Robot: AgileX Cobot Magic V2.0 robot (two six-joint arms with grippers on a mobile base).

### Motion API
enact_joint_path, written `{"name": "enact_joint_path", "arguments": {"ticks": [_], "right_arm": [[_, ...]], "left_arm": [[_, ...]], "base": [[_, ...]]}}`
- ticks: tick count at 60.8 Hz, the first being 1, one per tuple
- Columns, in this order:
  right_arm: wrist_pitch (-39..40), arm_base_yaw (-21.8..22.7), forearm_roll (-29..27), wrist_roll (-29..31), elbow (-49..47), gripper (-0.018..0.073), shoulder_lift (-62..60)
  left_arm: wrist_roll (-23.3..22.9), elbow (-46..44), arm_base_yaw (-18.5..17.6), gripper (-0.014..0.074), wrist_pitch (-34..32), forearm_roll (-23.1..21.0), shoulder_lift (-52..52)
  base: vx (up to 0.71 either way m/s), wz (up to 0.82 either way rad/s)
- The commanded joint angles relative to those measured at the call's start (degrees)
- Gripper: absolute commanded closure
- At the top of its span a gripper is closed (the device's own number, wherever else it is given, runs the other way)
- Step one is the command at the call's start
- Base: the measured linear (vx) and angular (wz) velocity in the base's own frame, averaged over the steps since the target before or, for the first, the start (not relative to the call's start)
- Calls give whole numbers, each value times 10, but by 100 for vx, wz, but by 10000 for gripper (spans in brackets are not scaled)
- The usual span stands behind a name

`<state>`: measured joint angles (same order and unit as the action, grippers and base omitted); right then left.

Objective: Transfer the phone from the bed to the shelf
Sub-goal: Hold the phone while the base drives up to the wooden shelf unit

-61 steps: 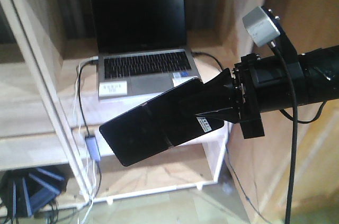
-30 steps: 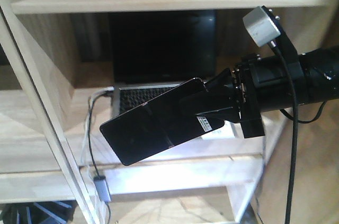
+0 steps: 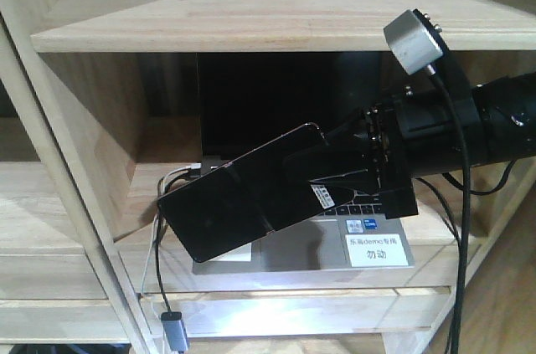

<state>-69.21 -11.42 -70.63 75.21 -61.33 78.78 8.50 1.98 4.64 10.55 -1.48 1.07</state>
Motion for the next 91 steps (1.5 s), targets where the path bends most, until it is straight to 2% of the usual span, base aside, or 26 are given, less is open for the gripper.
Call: {"name": "enact_joint_path", "arguments": {"ticks": [1, 91], "right_arm": [[-39, 2, -52, -1, -14, 561, -19], [-45, 2, -53, -4, -14, 561, -19]], "left_arm": [[-3, -13, 1, 595, -41, -5, 4], [-3, -13, 1, 595, -41, -5, 4]], "base": [[7, 3], [1, 0]]}}
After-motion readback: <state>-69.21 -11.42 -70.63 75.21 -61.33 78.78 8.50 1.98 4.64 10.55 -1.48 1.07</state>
